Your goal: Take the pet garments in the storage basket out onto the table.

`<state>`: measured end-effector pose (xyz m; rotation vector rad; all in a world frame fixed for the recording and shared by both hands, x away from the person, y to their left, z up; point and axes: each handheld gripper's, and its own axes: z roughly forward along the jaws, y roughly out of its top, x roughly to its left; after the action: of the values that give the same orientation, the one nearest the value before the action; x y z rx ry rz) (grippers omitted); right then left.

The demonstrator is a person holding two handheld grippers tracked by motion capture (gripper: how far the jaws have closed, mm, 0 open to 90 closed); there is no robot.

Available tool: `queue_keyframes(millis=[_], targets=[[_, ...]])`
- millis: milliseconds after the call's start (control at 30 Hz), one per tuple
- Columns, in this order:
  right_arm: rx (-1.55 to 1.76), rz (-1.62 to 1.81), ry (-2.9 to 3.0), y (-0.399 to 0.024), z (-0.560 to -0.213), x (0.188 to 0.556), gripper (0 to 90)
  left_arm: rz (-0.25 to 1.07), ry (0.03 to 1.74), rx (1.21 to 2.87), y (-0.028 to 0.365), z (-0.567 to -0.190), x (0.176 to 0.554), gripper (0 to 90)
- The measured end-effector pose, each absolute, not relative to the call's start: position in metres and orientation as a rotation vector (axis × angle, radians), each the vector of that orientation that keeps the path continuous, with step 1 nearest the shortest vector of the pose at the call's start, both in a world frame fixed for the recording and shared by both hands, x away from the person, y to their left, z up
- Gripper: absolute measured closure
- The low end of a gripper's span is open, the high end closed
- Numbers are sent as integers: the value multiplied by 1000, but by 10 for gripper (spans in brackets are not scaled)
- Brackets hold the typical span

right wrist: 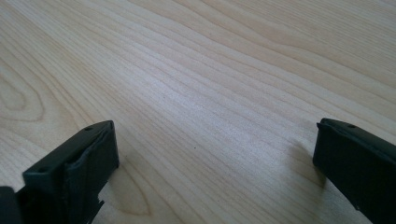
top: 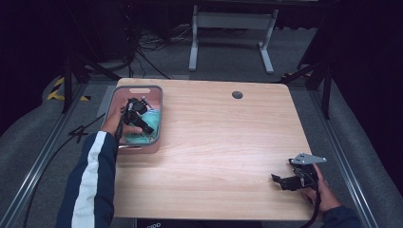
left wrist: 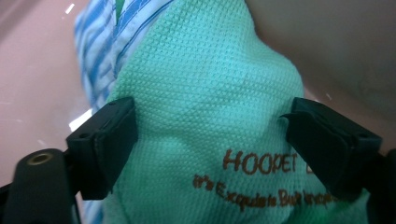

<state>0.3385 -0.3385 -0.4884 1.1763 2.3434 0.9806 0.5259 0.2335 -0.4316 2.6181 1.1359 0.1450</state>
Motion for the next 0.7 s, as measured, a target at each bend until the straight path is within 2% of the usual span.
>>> queue_keyframes(millis=[67,233,433,467,500,533,600,700], targets=[[1176,981,2343,-338,-488,338,5,171,1165,2665,232,-439,529,149],[1177,980,2344,-339,-488,338,5,149,1237,2627,233,-443,532,102],[1176,980,2344,-339,-488,338,6,130,1270,2599,235,-442,532,159],[1177,980,2344,-339,-488,338,6,139,1260,2596,236,-442,531,223],[1177,980,2344,-339,-488,338,6,146,1257,2599,236,-440,531,223],[1177,981,2343,-338,-488,338,5,146,1260,2599,236,-438,530,277],[1176,981,2343,-338,-488,338,5,143,1245,2596,239,-436,530,510],[1176,980,2344,-339,-488,338,5,139,1252,2582,243,-435,529,608]])
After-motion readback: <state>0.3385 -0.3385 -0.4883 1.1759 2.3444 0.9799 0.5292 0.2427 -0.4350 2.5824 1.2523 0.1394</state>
